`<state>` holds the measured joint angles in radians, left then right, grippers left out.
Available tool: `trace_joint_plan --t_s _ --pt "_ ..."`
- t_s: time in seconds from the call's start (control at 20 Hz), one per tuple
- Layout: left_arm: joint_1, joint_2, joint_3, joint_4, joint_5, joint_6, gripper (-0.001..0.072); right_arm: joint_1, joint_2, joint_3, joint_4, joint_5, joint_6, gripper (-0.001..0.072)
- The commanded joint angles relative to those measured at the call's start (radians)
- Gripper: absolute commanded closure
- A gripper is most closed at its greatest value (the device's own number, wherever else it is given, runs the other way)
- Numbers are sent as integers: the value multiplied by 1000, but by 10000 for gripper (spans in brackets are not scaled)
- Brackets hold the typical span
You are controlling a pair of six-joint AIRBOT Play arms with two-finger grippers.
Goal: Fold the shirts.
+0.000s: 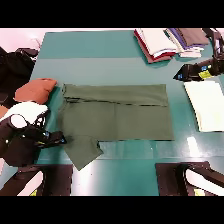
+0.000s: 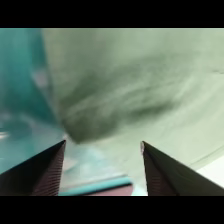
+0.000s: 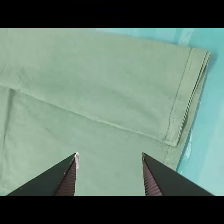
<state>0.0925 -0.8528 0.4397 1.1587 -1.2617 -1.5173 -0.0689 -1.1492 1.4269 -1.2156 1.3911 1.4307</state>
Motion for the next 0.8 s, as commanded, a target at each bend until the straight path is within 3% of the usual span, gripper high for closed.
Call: trace_joint_plan --t_s 0.0,0.1,0.15,0.2,0.25,0.3,0.6,0.65,0.75 --pt "0 20 -101 -146 69 53 158 1 11 0 2 -1 0 262" --pt "0 21 -119 -180 74 60 177 1 11 0 2 4 0 262" --pt "0 21 -116 -180 69 69 395 0 11 0 0 16 0 262" --pt "1 21 -108 -180 62 79 530 -10 11 0 -8 38 -3 262" --pt "1 21 -92 -179 51 79 636 -23 11 -3 -13 66 -8 262" --pt "0 21 -69 -179 40 87 683 -42 16 -20 -15 94 -11 262" --pt "0 21 50 -179 19 113 684 -298 151 -463 -18 120 -48 251" --pt "0 21 59 -179 19 113 684 -356 169 -563 -18 119 -65 173" --pt "0 21 63 -179 21 113 683 -456 189 -736 -13 93 -83 153"
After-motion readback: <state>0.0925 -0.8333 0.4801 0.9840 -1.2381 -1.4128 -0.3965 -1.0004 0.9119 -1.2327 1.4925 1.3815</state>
